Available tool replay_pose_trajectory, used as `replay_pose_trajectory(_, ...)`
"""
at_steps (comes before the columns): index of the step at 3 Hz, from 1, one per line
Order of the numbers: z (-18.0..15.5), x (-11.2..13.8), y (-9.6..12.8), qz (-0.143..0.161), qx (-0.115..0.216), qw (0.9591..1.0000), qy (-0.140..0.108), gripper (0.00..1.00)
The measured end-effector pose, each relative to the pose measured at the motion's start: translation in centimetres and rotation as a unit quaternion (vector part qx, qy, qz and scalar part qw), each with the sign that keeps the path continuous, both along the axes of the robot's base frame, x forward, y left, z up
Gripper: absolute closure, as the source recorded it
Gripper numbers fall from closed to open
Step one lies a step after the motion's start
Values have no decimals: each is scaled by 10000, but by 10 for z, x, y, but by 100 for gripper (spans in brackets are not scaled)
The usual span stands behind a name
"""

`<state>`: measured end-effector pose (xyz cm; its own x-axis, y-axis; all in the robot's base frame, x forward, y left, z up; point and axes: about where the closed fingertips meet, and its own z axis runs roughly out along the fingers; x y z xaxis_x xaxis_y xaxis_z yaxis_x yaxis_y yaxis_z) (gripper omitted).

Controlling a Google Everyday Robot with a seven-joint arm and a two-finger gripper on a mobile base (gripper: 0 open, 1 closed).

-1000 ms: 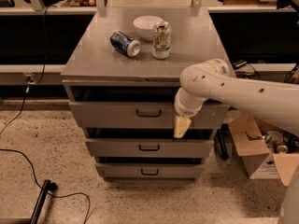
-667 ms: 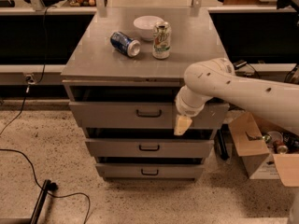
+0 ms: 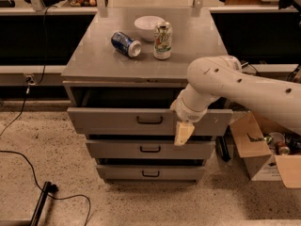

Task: Open top drawer

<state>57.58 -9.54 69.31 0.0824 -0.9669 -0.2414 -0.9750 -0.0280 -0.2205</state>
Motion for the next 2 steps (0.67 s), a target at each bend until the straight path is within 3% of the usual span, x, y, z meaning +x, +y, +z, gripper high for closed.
replay_pose_trajectory(1,9,-35,1,123,-83,9993,342,22)
replay_pose_trajectory(2,28,-60,5,240,-81,9991,328,4)
